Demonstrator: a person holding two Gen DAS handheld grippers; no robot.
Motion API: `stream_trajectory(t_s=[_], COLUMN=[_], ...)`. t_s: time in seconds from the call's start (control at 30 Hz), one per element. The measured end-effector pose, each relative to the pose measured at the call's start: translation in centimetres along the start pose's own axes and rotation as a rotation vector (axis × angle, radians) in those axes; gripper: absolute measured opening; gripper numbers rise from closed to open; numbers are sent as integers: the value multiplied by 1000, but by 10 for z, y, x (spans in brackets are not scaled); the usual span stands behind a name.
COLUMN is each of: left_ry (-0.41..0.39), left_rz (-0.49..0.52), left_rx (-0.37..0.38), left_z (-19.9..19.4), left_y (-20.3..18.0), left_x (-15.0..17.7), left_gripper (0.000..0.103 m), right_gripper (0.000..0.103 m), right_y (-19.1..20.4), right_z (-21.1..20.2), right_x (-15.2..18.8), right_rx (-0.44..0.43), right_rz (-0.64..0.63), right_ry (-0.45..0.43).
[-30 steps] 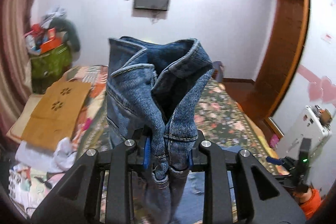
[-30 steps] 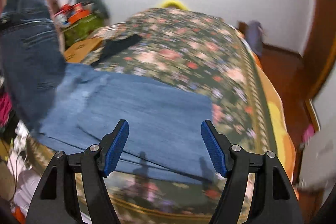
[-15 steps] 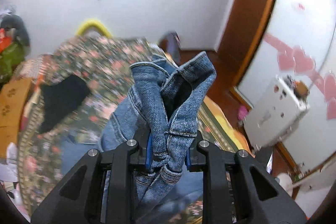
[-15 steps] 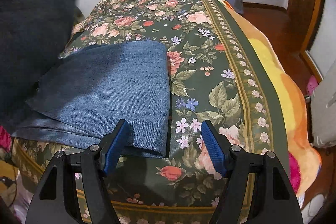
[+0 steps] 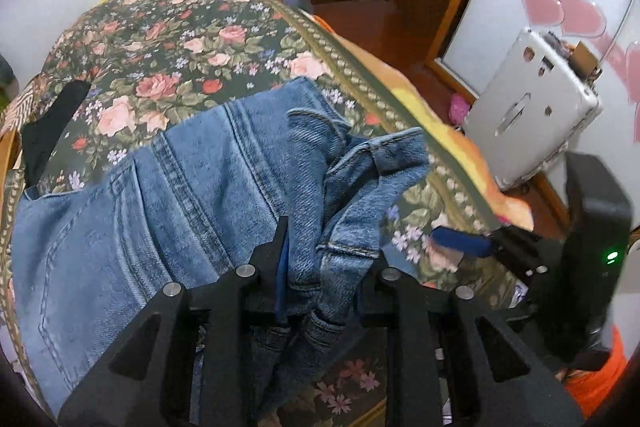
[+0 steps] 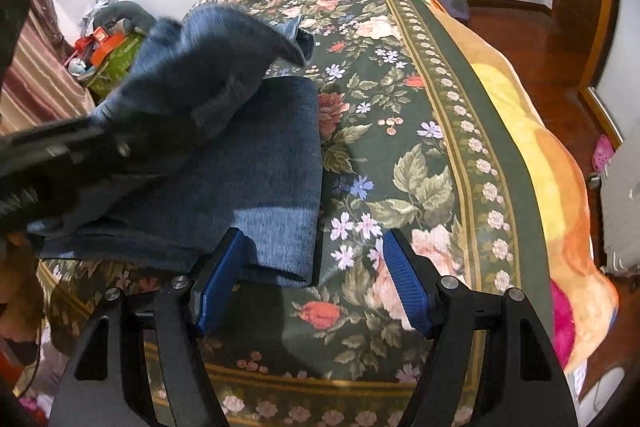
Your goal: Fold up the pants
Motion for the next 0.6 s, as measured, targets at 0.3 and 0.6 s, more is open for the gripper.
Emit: stream_trajectory(t_s=[0.3, 0.6], left_ry=[-13, -105], left_rz=[-114, -192], left_rx=[157, -30], left_z=[-36, -85], left_y=[13, 117], left_x=[7, -12], left_gripper=[63, 69], right_gripper=[68, 68], right_y=[5, 23], right_z=[-14, -16], right_x=[10, 10], right_rx=[19, -4], right_rz=[8, 7], right_ry=[-4, 4])
Point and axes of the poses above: each gripper's, at about its wrist camera, not at the fingertips, and z roughly the way its jaws point, y to its left, x to its underside, the point moved 7 cm from there along z, roughly the way its jaws point, and after that the axes turned 8 degrees about y, right-handed, at the moved point
